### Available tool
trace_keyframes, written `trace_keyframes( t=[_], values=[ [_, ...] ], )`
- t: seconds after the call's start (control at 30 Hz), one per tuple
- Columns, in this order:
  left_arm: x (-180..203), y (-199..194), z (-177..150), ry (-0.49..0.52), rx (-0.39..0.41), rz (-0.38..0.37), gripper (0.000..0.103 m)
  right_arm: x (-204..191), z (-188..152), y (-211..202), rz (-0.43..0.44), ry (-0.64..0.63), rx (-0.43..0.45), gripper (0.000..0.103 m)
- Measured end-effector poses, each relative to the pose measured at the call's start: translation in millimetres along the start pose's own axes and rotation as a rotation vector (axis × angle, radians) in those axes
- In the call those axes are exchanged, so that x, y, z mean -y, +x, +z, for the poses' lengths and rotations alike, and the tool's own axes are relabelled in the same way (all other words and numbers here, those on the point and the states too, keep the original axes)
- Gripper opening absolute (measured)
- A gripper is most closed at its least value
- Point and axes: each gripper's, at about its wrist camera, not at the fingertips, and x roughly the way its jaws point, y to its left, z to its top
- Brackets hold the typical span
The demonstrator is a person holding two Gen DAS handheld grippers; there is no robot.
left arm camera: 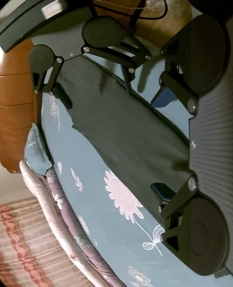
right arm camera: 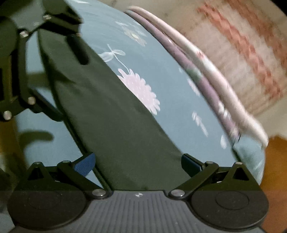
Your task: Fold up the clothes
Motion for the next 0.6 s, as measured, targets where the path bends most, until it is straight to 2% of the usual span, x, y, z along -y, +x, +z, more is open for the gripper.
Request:
trace_keyframes(
  t=[0.17, 0.47, 0.6],
  values=[
    [11.8, 5.9, -0.7, 0.01, 0.028, 0.024, 0.091, -15.8, -5.6, 0.2, -0.05, -0.129, 0.052, 0.103],
    [13.9, 20.6, 9.2, 0.007, 0.04, 0.021, 0.091, -0.7, -1.7, 4.3, -0.101, -0.071, 0.079, 0.103],
    [11.1, 36.6, 15.9, 0.018, 0.014, 0.039, 0.091, 6.2, 0.1, 6.1, -0.124, -0.045, 0.092, 0.103]
  ],
)
